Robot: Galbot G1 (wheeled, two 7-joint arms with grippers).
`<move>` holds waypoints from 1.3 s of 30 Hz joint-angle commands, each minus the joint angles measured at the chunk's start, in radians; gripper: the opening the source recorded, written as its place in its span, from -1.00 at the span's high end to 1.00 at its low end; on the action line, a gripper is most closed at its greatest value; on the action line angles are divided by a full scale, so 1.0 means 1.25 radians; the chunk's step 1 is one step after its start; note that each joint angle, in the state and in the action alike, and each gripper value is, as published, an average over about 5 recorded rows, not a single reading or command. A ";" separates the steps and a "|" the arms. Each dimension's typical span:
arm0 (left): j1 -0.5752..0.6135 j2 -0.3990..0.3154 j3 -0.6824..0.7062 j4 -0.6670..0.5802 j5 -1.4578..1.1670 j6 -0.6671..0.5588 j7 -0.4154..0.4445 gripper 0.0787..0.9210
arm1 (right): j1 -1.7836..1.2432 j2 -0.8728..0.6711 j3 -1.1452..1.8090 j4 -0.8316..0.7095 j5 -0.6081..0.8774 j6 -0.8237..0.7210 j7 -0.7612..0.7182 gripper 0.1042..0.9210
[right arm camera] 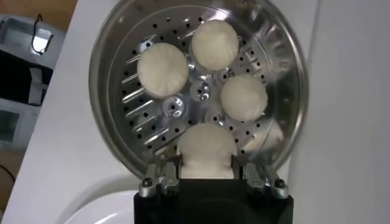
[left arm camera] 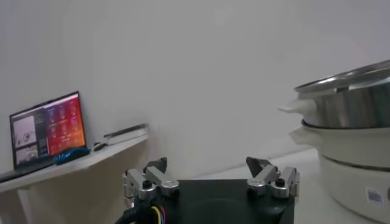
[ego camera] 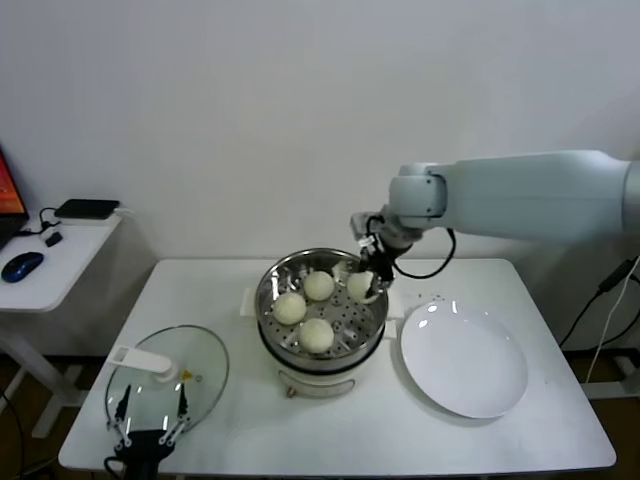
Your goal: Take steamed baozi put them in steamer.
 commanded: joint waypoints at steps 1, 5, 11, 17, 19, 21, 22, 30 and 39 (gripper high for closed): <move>-0.002 0.000 -0.003 0.006 0.000 0.000 -0.001 -0.77 | -0.134 0.027 0.039 -0.041 -0.042 -0.024 0.041 -0.12; -0.003 -0.002 -0.003 0.006 0.000 0.000 0.000 -0.77 | -0.150 0.033 0.047 -0.052 -0.060 -0.024 0.042 -0.12; -0.002 -0.004 -0.003 0.003 -0.001 0.001 0.001 -0.77 | -0.153 0.036 0.050 -0.057 -0.064 -0.022 0.039 -0.13; 0.001 -0.002 -0.007 0.000 -0.003 0.000 0.000 -0.77 | -0.076 0.008 0.037 -0.047 -0.006 -0.013 0.021 -0.28; 0.004 -0.001 -0.007 -0.002 -0.003 0.000 0.000 -0.77 | -0.032 -0.014 0.031 -0.045 0.013 -0.004 0.004 -0.42; 0.009 0.000 -0.008 -0.005 -0.003 -0.001 -0.001 -0.77 | 0.016 -0.047 0.027 -0.043 0.027 0.011 -0.007 -0.55; 0.012 0.002 -0.008 -0.006 -0.003 -0.002 -0.001 -0.77 | 0.039 -0.067 0.027 -0.040 0.034 0.016 -0.007 -0.62; 0.013 0.013 -0.004 -0.005 -0.001 -0.004 -0.002 -0.77 | 0.110 -0.306 0.101 0.102 0.129 0.039 0.222 -0.76; 0.008 0.026 -0.006 0.015 0.006 -0.015 -0.004 -0.77 | -0.476 -0.609 0.556 0.263 0.086 0.212 0.541 -0.76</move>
